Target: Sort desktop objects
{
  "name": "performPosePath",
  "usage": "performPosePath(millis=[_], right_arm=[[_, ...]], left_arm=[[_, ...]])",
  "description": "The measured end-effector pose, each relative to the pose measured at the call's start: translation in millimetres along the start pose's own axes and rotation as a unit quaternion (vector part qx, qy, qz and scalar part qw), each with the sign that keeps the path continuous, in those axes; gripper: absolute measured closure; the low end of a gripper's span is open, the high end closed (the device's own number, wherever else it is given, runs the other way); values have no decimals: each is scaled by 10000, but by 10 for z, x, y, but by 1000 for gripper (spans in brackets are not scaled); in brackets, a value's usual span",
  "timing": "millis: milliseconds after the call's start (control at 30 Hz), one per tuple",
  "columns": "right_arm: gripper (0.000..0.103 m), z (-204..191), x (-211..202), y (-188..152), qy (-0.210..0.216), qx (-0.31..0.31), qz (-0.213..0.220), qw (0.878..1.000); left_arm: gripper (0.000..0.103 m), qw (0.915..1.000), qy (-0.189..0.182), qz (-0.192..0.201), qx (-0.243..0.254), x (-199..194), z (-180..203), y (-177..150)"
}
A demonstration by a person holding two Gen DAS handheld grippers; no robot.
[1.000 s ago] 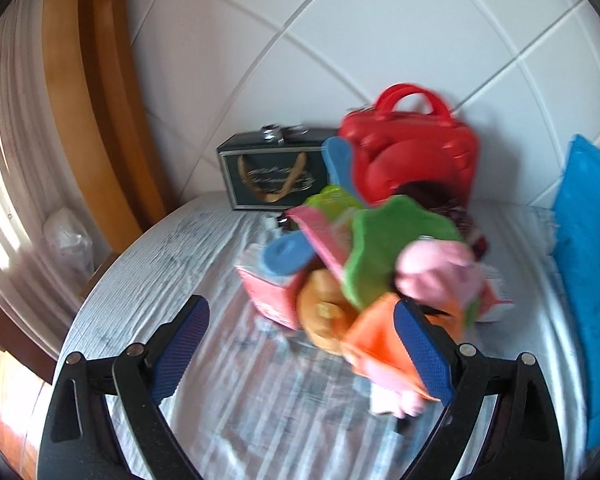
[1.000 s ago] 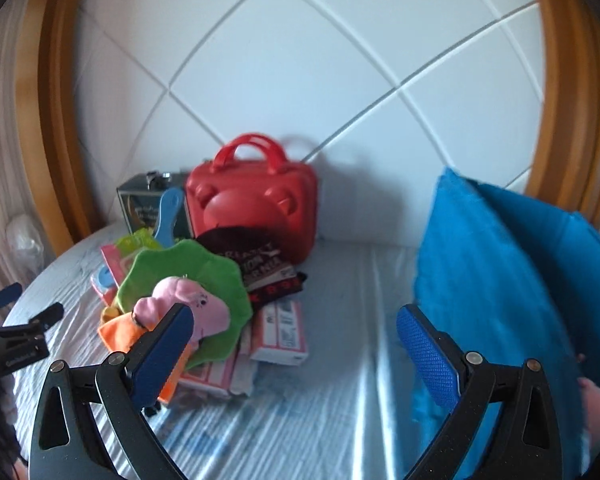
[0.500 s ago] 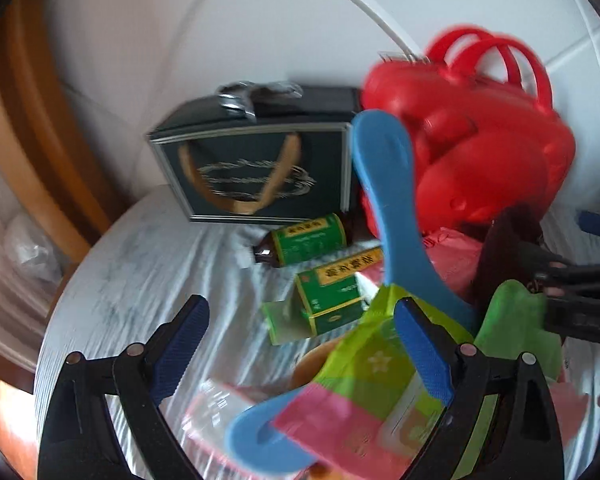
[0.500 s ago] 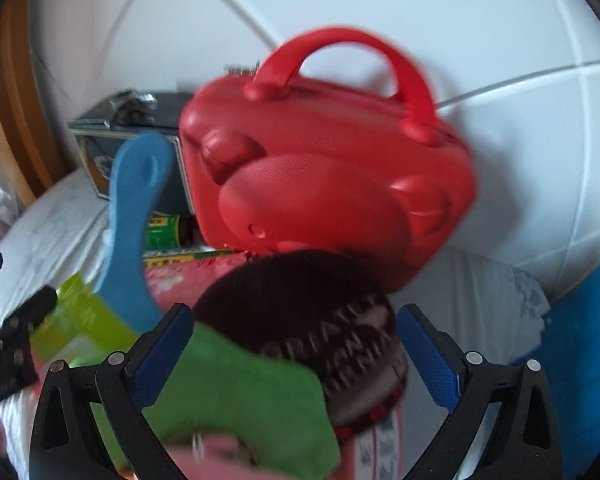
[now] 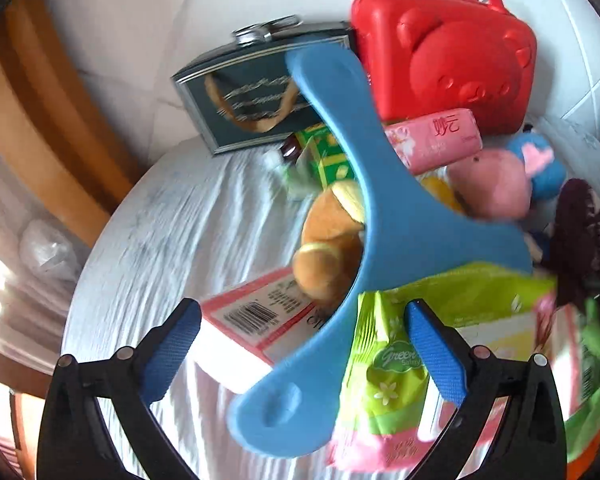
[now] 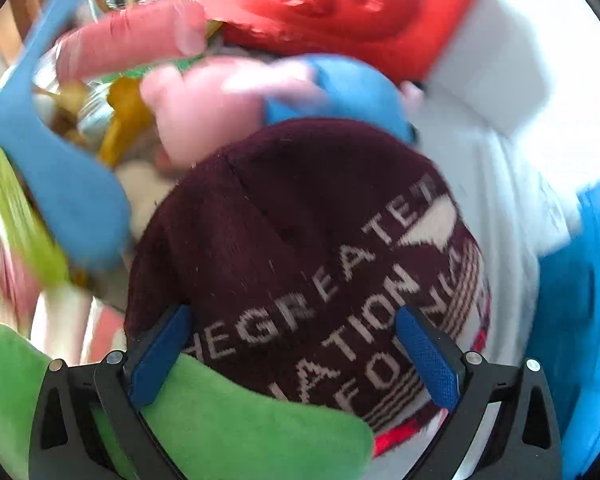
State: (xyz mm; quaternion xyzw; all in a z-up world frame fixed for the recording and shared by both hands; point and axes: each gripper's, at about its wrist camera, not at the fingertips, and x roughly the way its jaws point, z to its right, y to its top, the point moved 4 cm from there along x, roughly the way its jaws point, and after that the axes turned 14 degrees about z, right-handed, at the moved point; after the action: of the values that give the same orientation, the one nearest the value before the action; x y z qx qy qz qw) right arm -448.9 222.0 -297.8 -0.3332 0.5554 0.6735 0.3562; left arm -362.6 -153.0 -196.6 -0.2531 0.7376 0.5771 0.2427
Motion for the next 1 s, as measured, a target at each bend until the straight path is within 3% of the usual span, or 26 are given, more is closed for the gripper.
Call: performPosePath(millis=[67,133,233,400,467,533,600,667,800,900,1000], right_arm=[[0,54,-126,-148,-82,-45,-143,9999],[0,84,-311,-147,-90,45,53,9999],[0,62,-666,68,254,470,737,9959],[0,-402,-661,434,398,444,906,9941],[0,-529,-775,422,672,478,1092,9906],[0,-631,-914,360,750,444,1220,9887],[0,-587,-1115,184,727,445,1272,9882],[0,-507,-1237,50,625,421,1291,9888],[0,-238,-1456,-522,351,644,1147,9907],[0,-104,-1632,-880,267,902,1169,9887],[0,-87,-1825,-1169,329,956,1191,9877]], left_arm=[[0,9997,179,-169,49,-139,-128,-180],[0,9990,416,-148,61,-258,-239,-226],[0,9979,541,190,-293,-539,-376,-143],[0,9924,316,975,-677,-816,-280,262],[0,9945,113,839,-618,-698,-90,290],[0,9985,63,319,-436,-415,73,147],[0,9993,245,-228,-164,-217,180,-115],[0,9989,77,-328,-314,-257,181,-366],[0,9963,479,-674,-222,-474,14,-854],[0,9964,489,-559,-406,-750,-95,-1020],[0,9975,133,-207,-669,-1137,17,-1027]])
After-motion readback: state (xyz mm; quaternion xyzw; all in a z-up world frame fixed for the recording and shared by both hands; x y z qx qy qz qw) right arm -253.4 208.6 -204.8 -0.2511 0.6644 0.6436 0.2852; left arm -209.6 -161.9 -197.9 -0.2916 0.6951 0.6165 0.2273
